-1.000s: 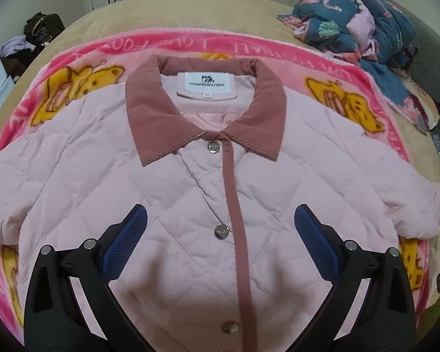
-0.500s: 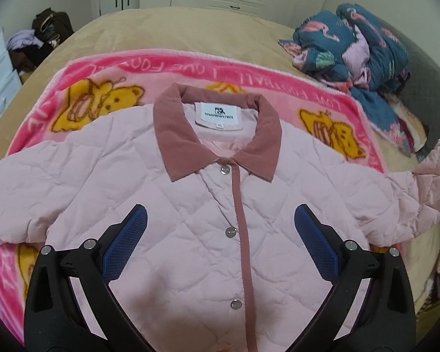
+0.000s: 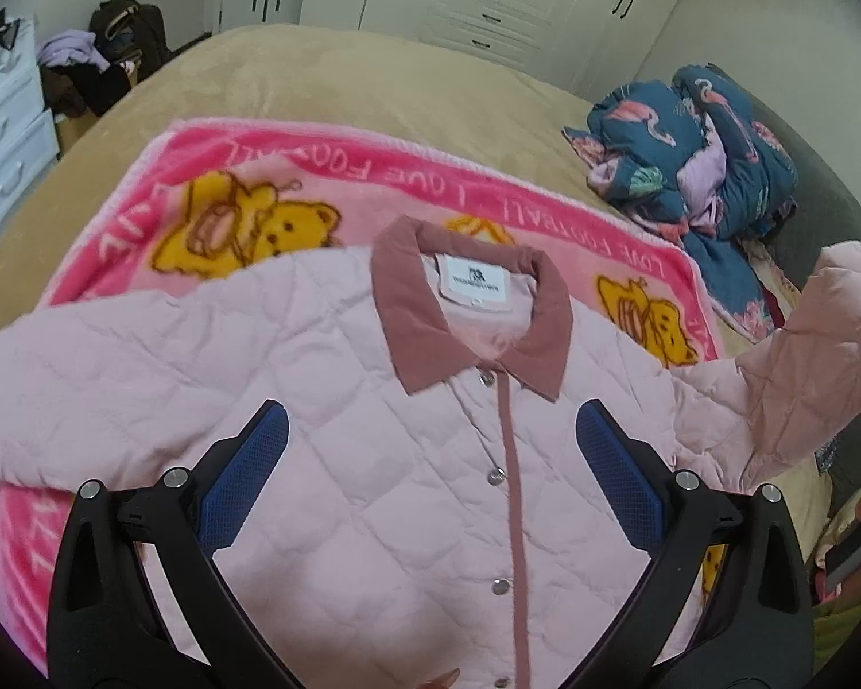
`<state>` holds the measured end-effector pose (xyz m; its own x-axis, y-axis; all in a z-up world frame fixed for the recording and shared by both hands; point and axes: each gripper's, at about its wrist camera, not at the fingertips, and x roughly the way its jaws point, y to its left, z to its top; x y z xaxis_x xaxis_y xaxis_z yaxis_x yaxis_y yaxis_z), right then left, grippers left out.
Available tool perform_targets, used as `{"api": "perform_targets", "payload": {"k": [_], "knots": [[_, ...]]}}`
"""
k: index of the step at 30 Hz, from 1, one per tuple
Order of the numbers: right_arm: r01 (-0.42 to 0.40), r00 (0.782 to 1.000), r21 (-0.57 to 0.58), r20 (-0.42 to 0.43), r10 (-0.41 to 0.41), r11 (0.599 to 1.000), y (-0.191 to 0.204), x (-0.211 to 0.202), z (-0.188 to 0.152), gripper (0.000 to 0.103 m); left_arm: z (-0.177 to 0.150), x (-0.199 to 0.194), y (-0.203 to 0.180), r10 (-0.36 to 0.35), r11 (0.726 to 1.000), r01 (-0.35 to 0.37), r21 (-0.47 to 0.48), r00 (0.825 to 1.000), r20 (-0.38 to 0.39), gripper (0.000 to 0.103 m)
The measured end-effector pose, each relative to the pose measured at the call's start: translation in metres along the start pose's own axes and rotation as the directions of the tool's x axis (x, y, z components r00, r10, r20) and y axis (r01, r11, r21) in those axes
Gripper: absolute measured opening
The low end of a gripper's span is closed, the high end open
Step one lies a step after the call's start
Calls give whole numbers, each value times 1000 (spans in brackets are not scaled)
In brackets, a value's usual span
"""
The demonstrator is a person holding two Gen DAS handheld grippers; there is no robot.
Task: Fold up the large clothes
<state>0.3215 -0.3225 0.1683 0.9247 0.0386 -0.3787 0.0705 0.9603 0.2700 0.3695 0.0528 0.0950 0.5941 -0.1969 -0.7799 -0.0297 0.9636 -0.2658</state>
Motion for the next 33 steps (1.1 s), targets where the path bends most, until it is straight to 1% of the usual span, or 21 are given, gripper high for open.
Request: {"api": "perform_targets", "payload": {"k": [6, 10, 14, 18, 21, 23, 24, 26, 28, 30, 33], "knots": [[-58, 998, -55, -6, 58, 997, 41, 8, -6, 17, 9, -14, 20, -24, 1000, 24, -20, 999, 26, 94], [-84, 996, -68, -17, 83, 994, 61, 18, -10, 17, 9, -15, 27, -42, 999, 42, -26, 999, 20, 94], [-120, 992, -81, -37, 118, 989, 83, 25, -21, 17, 5, -16, 35, -59, 998, 60, -35, 998, 22, 94], [-173, 984, -84, -62, 169, 981, 103, 31, -35, 17, 2, -19, 47, -90, 993, 92, -73, 996, 26, 94], [-211, 976, -114, -82, 202, 971, 127, 38, -53, 17, -1, -22, 55, -97, 991, 100, -92, 995, 32, 94], [-226, 972, -128, -97, 214, 966, 135, 41, -65, 17, -4, -25, 62, -89, 990, 93, -111, 995, 45, 94], [-236, 968, -135, -115, 221, 962, 141, 46, -75, 17, -5, -27, 65, -77, 990, 83, -116, 995, 58, 94], [-246, 964, -152, -145, 225, 957, 153, 52, -91, 17, -10, -32, 71, -21, 992, 33, -119, 995, 97, 94], [-255, 958, -171, -179, 224, 952, 165, 61, -109, 17, -16, -32, 78, 9, 992, 5, -128, 994, 105, 94], [-268, 949, -183, -221, 226, 946, 177, 70, -131, 17, -23, -28, 87, 1, 989, 14, -149, 995, 98, 94], [-277, 937, -208, -273, 216, 938, 193, 83, -162, 17, -31, -17, 99, -42, 981, 53, -189, 997, 61, 94]]}}
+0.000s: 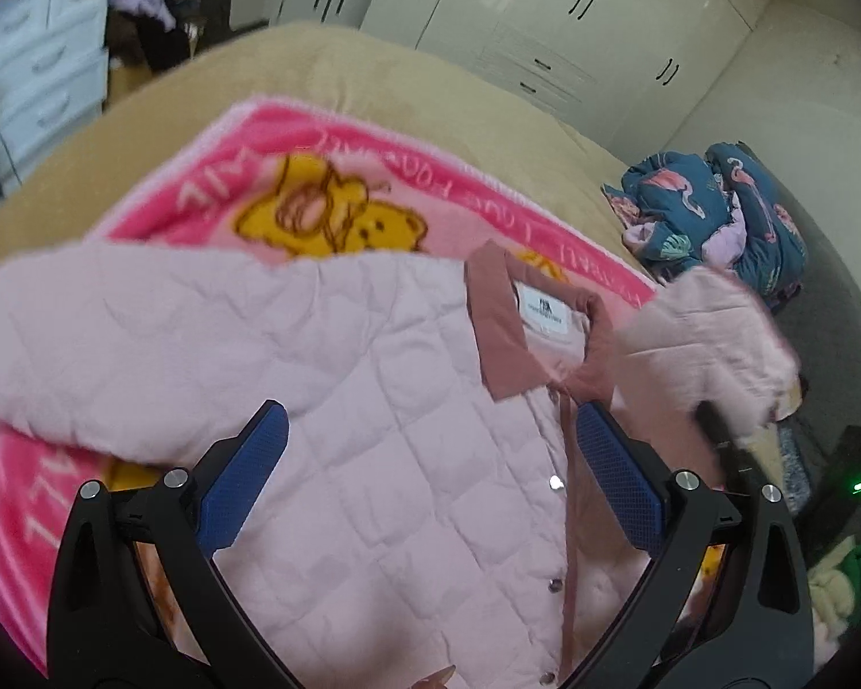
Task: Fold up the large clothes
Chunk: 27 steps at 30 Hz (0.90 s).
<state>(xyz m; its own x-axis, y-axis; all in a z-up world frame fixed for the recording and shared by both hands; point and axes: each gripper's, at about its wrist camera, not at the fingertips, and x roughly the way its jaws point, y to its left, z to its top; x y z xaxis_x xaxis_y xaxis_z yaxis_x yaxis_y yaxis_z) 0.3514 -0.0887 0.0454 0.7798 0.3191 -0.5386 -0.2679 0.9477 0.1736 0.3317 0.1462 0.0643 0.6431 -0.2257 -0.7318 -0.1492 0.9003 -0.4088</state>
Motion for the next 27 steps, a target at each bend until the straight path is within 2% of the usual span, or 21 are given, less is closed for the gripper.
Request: {"api": "perform_targets", "payload": {"k": [3, 6, 12, 13, 15, 21, 23, 25, 27], "knots": [[4, 999, -46, -51, -6, 999, 20, 19, -24, 17, -10, 11, 12, -34, 999, 31, -45, 998, -54, 94], [-6, 995, -78, -104, -2, 997, 33, 34, -45, 17, -19, 19, 14, -67, 997, 64, -42, 995, -77, 94], [-45, 976, -217, -217, -3, 975, 70, 56, -93, 28, -26, 23, 12, -206, 977, 198, -84, 974, -94, 94], [-46, 975, -235, -222, -7, 971, 74, 57, -97, 30, -26, 24, 10, -210, 976, 202, -83, 973, -98, 94], [-66, 970, -266, -245, -1, 962, 84, 59, -103, 36, -27, 26, 6, -220, 974, 213, -75, 970, -106, 94], [-141, 955, -260, -291, 62, 955, 93, 52, -113, 65, -32, 48, 5, -266, 962, 248, -117, 949, -169, 94], [-177, 950, -227, -294, 106, 958, 91, 40, -114, 84, -37, 60, 7, -273, 959, 249, -137, 942, -196, 94], [-216, 946, -179, -283, 160, 960, 80, 26, -108, 90, -44, 76, 10, -295, 951, 262, -166, 928, -227, 94], [-226, 945, -134, -269, 184, 965, 66, 9, -106, 90, -52, 91, 13, -299, 948, 253, -194, 918, -262, 94]]}}
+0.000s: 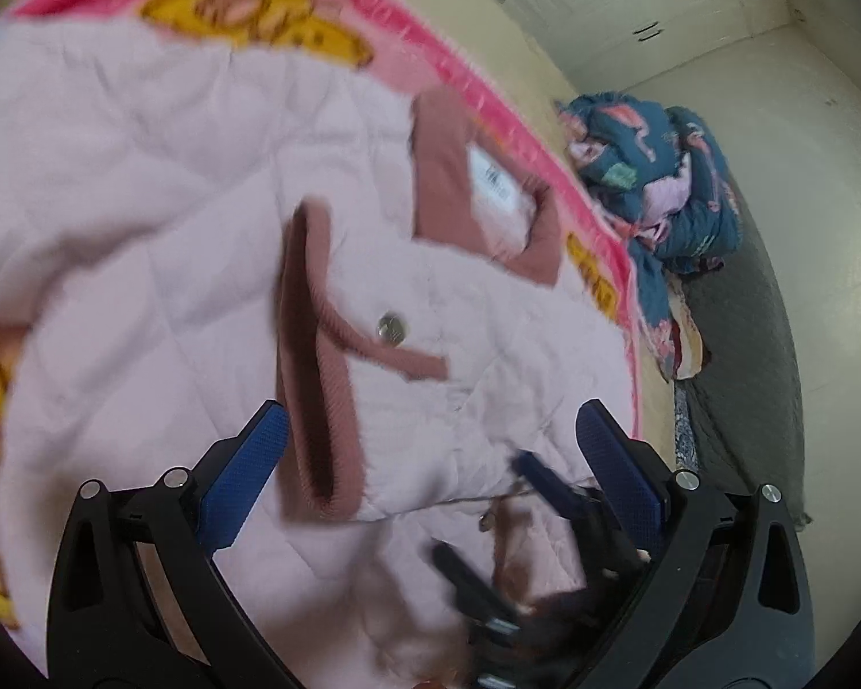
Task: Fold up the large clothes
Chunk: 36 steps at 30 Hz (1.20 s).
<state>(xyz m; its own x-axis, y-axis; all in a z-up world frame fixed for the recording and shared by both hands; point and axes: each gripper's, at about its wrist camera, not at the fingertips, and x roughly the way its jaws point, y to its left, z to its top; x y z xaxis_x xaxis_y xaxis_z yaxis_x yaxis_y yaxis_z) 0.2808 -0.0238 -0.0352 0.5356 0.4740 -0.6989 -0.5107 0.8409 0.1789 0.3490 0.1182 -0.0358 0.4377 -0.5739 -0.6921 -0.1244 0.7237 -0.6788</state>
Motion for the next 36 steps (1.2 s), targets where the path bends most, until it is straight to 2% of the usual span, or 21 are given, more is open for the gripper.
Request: {"api": "perform_targets", "payload": {"k": [4, 7, 8, 9, 10, 14, 15, 19, 21, 26, 29, 31, 33, 36], "knots": [[27, 999, 87, 25, -30, 996, -34, -35, -10, 91, -10, 23, 11, 42, 999, -43, -33, 998, -36, 94], [97, 995, 123, 22, -100, 988, -57, -55, -22, 91, -17, 28, 12, 72, 997, -72, -12, 997, 0, 92], [134, 990, 126, 20, -137, 983, -64, -62, -27, 91, -18, 29, 10, 86, 996, -86, 4, 996, 10, 83], [157, 987, 125, 20, -160, 980, -67, -66, -30, 91, -20, 30, 5, 116, 993, -116, 34, 993, 22, 64], [184, 982, 119, 23, -188, 976, -72, -74, -35, 91, -22, 31, 1, 142, 987, -143, 66, 990, 23, 53], [263, 963, 128, 23, -268, 956, -94, -91, -50, 91, -29, 28, -11, 199, 964, -206, 165, 978, 56, 21], [274, 960, 139, 16, -279, 952, -100, -92, -53, 91, -29, 25, -15, 211, 957, -221, 187, 975, 69, 17], [300, 952, 195, 6, -307, 934, -124, -103, -57, 91, -20, 7, -35, 195, 947, -219, 234, 973, 121, 14], [309, 946, 232, 27, -323, 923, -132, -114, -54, 91, -12, -10, -48, 172, 943, -211, 257, 971, 165, 13], [305, 938, 276, 79, -337, 911, -142, -127, -40, 91, 3, -40, -71, 165, 922, -247, 299, 948, 274, 12], [313, 937, 273, 68, -343, 910, -145, -119, -32, 91, 6, -29, -63, 211, 911, -289, 295, 940, 269, 12], [303, 942, 269, 63, -330, 914, -142, -111, -26, 91, 5, -16, -45, 247, 910, -308, 276, 940, 235, 12], [303, 945, 253, 48, -325, 919, -140, -102, -21, 91, 2, -2, -29, 292, 901, -342, 266, 933, 210, 12], [309, 946, 243, 21, -324, 919, -139, -87, -11, 91, -2, 5, -8, 308, 905, -346, 249, 934, 180, 12]]}}
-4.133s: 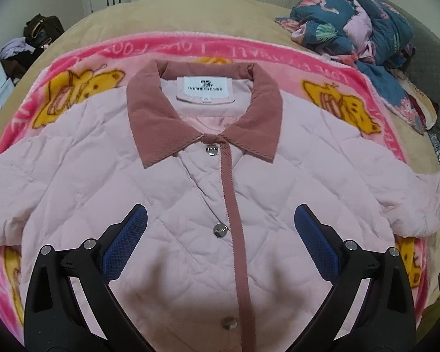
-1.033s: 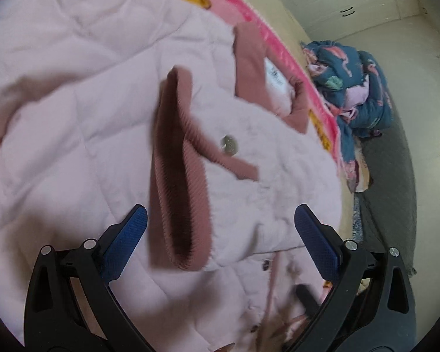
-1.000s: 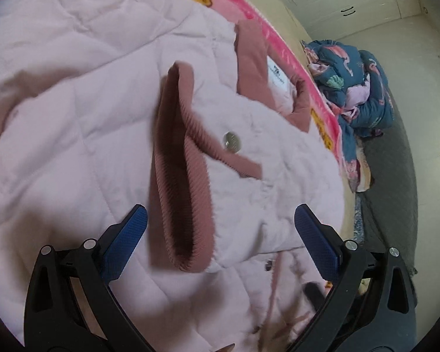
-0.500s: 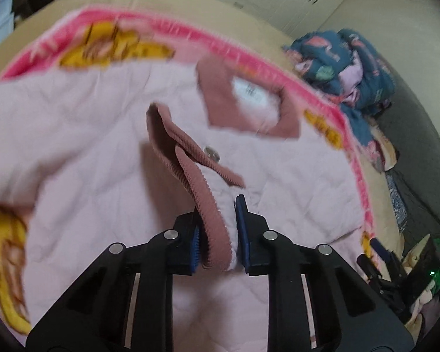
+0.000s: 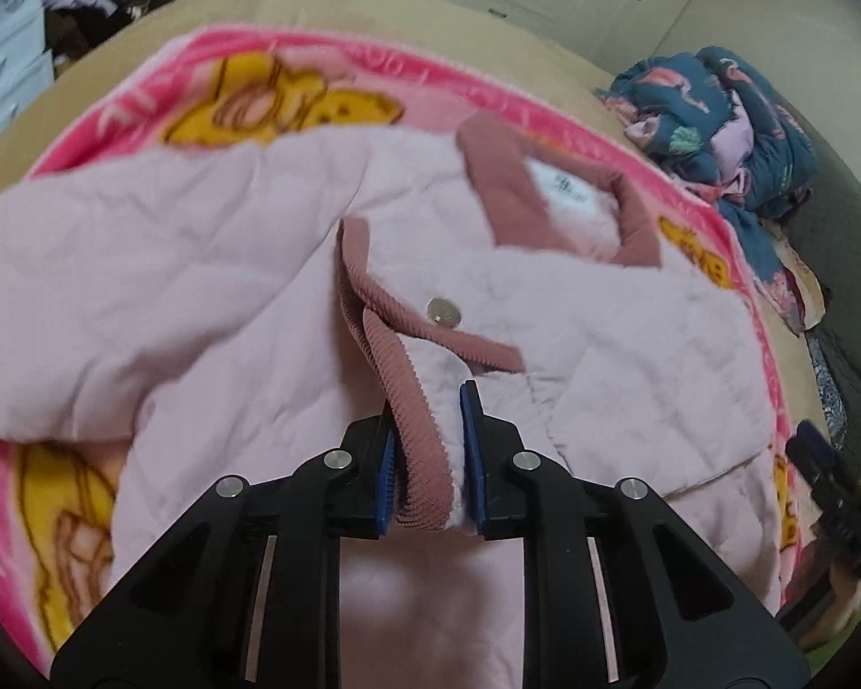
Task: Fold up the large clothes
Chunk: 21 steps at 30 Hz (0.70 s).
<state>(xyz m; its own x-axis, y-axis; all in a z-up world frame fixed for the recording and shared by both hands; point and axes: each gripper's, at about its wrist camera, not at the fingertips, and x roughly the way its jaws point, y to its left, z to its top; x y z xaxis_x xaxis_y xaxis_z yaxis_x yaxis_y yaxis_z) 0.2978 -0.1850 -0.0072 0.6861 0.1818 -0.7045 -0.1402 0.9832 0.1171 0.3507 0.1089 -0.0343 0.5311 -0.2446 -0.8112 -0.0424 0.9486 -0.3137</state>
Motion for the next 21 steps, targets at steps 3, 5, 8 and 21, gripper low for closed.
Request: {"api": "perform_targets", "payload": {"k": [3, 5, 8, 21], "knots": [[-7, 1000, -3, -24, 7, 1000, 5, 13, 8, 91, -4, 6, 6, 4, 1000, -4, 2, 1000, -13, 13], [-2, 999, -8, -40, 1, 1000, 7, 21, 10, 91, -7, 9, 7, 13, 1000, -12, 13, 1000, -20, 13], [13, 996, -9, -84, -14, 1000, 6, 37, 12, 91, -10, 13, 10, 12, 1000, -11, 12, 1000, -26, 13], [68, 980, 87, -191, -50, 994, -22, 81, -13, 96, -15, 18, 10, 2, 1000, -2, 9, 1000, -24, 15]]}}
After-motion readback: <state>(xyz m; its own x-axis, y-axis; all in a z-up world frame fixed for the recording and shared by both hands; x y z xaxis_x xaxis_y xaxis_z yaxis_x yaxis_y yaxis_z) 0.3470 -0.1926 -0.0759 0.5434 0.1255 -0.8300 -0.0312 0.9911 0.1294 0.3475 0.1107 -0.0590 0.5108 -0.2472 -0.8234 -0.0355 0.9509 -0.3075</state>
